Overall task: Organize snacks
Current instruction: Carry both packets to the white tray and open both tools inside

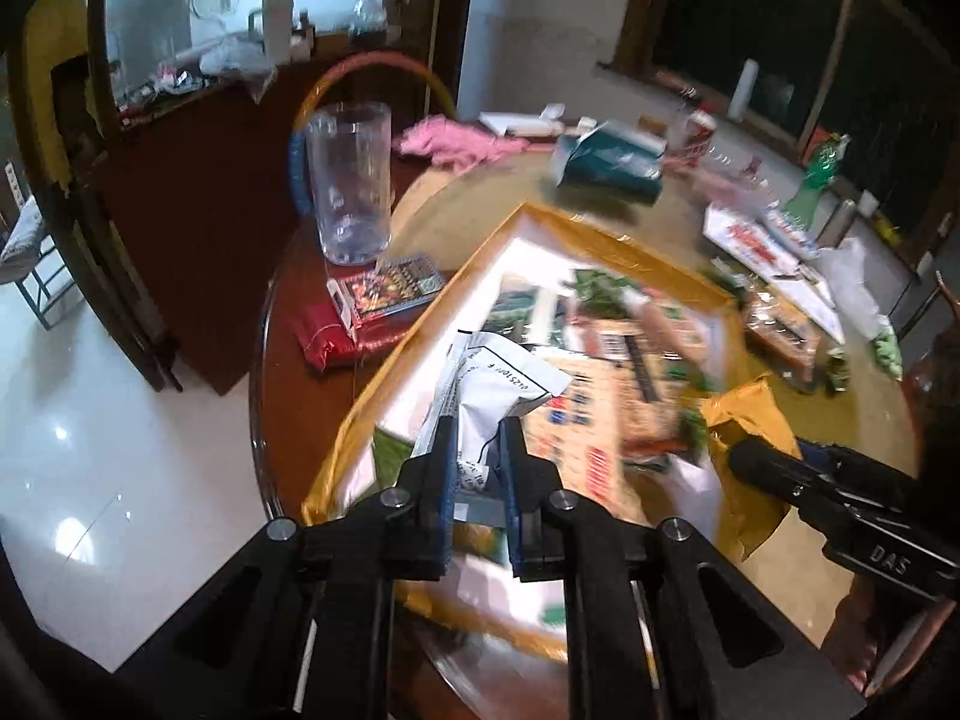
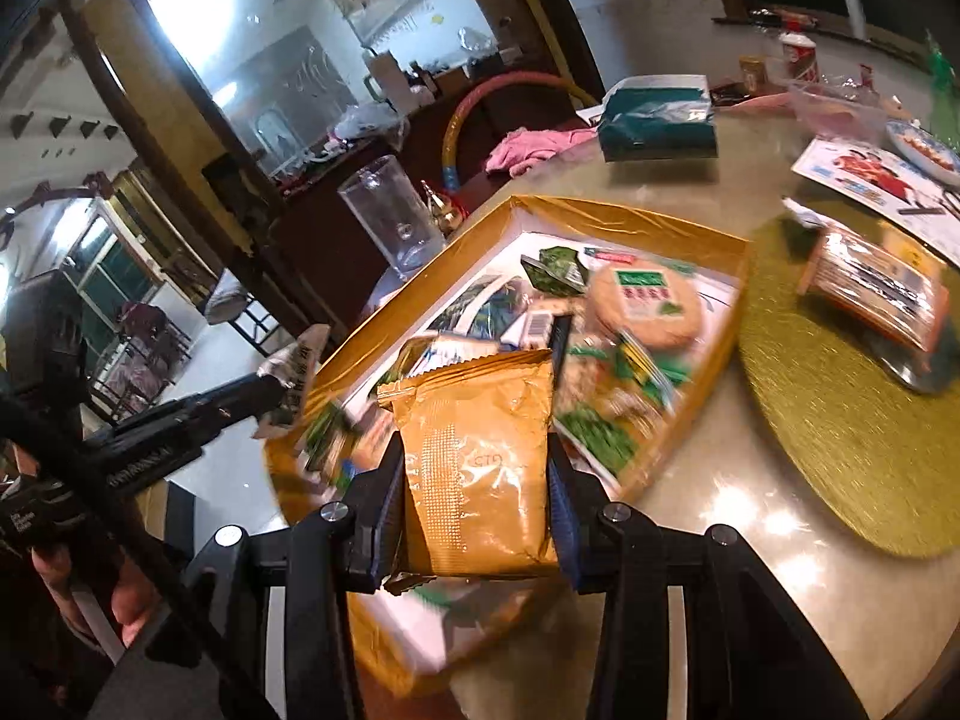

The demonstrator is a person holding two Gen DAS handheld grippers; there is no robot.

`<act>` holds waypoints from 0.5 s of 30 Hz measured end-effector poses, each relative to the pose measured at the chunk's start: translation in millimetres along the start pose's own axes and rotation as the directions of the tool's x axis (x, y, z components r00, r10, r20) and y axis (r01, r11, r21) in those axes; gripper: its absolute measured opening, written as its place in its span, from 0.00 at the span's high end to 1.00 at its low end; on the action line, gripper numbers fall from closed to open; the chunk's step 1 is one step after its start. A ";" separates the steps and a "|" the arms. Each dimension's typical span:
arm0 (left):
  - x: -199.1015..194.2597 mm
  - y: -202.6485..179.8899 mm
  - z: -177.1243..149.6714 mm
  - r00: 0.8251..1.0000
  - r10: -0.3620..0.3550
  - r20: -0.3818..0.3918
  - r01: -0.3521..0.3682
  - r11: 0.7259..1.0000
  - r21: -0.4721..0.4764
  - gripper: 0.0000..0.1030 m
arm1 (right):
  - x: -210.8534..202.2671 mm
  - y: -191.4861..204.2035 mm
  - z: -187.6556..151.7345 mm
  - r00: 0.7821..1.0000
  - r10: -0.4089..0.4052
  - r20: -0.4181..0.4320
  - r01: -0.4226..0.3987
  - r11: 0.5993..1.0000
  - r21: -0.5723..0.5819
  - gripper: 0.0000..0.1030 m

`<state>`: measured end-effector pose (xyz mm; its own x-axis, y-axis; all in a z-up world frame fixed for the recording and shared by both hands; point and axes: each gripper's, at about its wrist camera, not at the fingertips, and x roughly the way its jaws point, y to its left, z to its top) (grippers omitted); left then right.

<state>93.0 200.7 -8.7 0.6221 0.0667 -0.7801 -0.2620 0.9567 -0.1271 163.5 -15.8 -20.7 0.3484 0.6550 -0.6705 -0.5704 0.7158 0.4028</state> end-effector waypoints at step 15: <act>0.5 -4.7 -8.8 0.998 -0.067 0.001 0.067 0.997 -0.024 0.33 | -18.9 -16.0 -3.7 0.996 -0.001 0.088 -0.004 0.998 0.061 0.23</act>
<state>88.0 193.7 -13.9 0.6392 0.0024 -0.7690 -0.2368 0.9520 -0.1939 163.3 -40.6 -16.8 0.4133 0.6727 -0.6137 -0.5255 0.7266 0.4426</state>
